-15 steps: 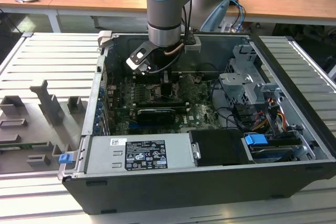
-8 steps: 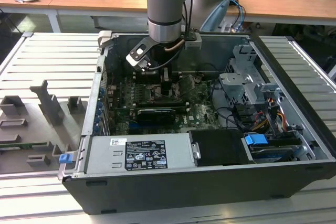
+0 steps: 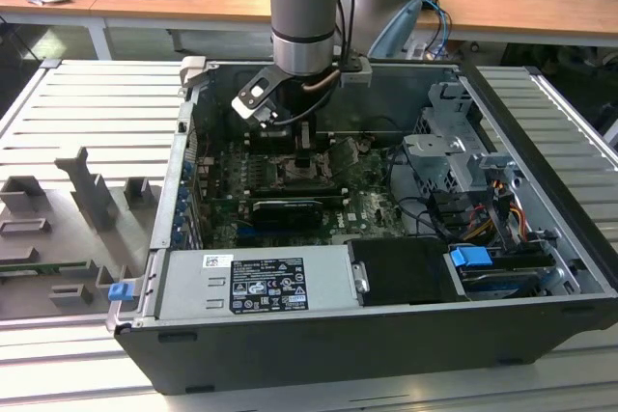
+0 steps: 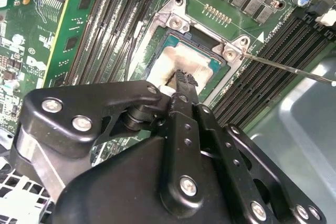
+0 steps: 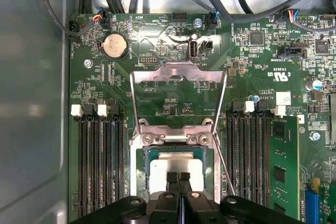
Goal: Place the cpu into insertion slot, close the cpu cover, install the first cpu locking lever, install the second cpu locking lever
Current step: 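Place the cpu into insertion slot, then close the cpu cover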
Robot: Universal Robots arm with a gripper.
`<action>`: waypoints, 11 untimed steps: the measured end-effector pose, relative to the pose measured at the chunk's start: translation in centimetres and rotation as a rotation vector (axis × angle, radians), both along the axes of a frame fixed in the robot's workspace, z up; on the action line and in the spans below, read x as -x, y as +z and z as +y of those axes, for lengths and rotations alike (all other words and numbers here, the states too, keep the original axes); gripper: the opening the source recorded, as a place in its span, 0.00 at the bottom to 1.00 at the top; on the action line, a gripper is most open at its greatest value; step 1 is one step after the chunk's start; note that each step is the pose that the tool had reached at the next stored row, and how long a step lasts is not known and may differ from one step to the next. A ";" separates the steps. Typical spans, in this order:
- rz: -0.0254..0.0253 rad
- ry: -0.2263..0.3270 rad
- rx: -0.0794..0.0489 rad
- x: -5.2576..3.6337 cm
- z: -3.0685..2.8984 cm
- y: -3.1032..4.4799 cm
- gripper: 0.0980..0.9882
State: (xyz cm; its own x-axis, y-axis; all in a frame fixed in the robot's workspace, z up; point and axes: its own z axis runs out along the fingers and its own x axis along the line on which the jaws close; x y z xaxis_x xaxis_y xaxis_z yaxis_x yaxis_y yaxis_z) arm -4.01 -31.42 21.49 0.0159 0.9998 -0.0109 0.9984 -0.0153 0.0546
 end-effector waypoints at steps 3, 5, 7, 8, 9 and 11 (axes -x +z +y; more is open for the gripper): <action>0.0000 0.000 0.000 0.00 0.00 0.17 0.01; 0.0001 0.000 0.000 0.00 0.00 0.33 0.01; 0.0000 0.000 0.000 0.00 0.00 0.48 0.01; 0.0000 0.000 0.000 0.00 0.00 0.54 0.01; 0.0000 0.000 0.000 0.00 0.00 0.73 0.01; -0.0001 0.000 0.000 0.00 0.00 0.94 0.01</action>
